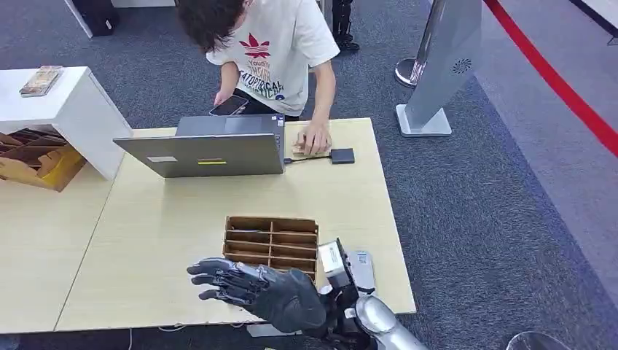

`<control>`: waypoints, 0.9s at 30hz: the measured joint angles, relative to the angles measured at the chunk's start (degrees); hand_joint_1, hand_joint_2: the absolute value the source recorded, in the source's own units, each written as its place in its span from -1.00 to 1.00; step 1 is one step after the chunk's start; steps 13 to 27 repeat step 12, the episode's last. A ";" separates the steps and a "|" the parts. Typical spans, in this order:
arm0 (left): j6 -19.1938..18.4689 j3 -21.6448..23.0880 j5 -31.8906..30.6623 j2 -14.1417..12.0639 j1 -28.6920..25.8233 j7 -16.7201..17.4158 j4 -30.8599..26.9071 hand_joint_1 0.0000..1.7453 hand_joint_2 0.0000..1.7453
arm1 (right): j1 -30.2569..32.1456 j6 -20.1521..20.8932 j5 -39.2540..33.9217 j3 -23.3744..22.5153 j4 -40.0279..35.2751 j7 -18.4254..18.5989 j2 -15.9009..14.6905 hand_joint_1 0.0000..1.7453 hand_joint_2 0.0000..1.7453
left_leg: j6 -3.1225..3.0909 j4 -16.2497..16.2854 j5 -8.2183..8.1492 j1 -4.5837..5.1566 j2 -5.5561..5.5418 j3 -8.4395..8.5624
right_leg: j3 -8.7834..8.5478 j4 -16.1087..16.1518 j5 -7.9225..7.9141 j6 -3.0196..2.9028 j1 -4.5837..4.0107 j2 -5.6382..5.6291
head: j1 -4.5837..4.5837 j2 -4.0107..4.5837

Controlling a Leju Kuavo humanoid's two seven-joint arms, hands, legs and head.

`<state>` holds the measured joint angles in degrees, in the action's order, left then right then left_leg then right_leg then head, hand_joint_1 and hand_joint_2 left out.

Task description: Pass the card to the sensor for recognition and then transmit it.

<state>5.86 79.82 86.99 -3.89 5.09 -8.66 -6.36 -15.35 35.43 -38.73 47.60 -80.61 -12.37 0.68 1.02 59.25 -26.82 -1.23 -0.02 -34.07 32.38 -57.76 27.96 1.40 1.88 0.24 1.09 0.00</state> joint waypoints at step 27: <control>0.17 0.00 -0.04 0.15 0.00 0.24 0.00 -1.00 -1.00 | 3.79 6.88 -2.07 -2.03 0.85 -0.50 -2.05 -1.00 -1.00 | 0.02 0.00 -0.02 0.00 0.00 -0.01 | 0.00 0.00 0.00 0.00 0.00 -0.01 | 0.00 0.00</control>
